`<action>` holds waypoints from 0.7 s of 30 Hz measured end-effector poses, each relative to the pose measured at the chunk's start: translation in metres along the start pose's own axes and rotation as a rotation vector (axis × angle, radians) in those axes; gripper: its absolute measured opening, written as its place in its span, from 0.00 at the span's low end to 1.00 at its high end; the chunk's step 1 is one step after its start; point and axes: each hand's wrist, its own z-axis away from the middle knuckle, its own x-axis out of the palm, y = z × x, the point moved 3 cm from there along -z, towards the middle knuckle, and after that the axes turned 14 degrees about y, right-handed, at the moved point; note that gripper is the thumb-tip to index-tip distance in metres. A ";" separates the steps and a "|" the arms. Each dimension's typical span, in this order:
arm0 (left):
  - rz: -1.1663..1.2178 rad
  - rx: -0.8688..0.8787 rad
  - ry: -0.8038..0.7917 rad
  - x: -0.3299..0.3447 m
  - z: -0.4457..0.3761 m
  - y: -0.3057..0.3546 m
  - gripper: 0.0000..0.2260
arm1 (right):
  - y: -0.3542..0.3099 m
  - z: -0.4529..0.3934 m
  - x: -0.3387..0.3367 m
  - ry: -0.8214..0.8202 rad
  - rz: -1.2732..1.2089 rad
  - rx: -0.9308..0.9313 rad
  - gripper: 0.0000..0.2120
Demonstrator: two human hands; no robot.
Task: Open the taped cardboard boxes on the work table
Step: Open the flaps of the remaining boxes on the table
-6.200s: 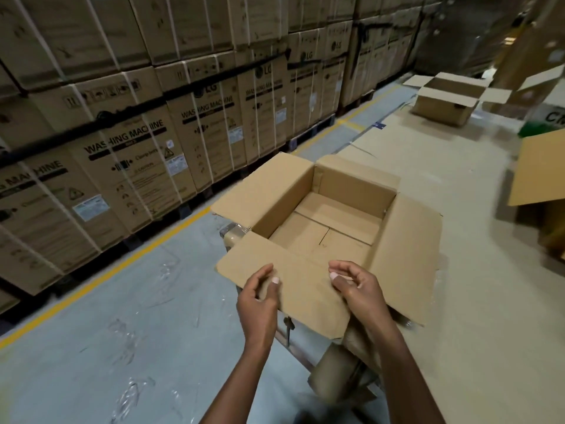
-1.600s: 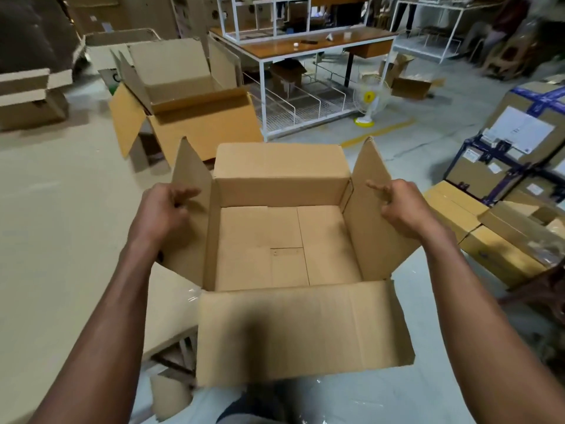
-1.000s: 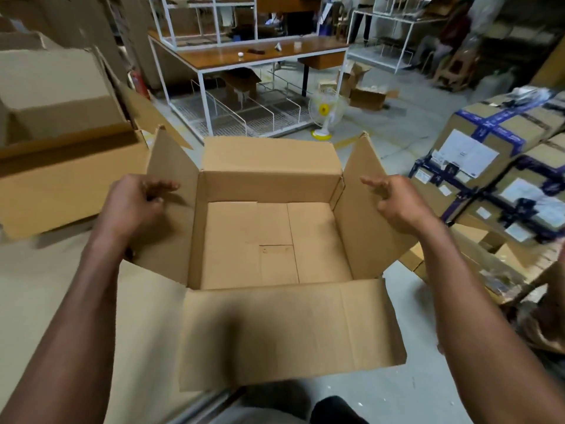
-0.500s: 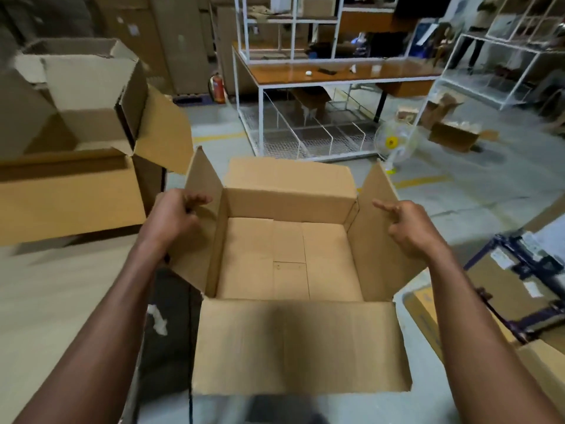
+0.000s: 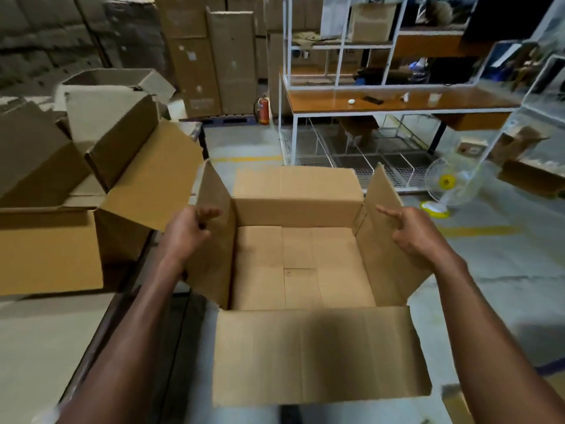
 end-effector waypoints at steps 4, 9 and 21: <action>0.012 0.034 -0.004 0.041 -0.076 0.019 0.27 | 0.016 -0.078 0.009 0.022 -0.004 0.015 0.38; 0.023 0.042 0.046 0.067 -0.161 0.062 0.26 | 0.014 -0.176 0.001 0.064 -0.020 0.005 0.36; -0.076 0.046 0.317 0.092 -0.329 0.123 0.24 | -0.044 -0.407 0.028 0.089 -0.148 -0.118 0.34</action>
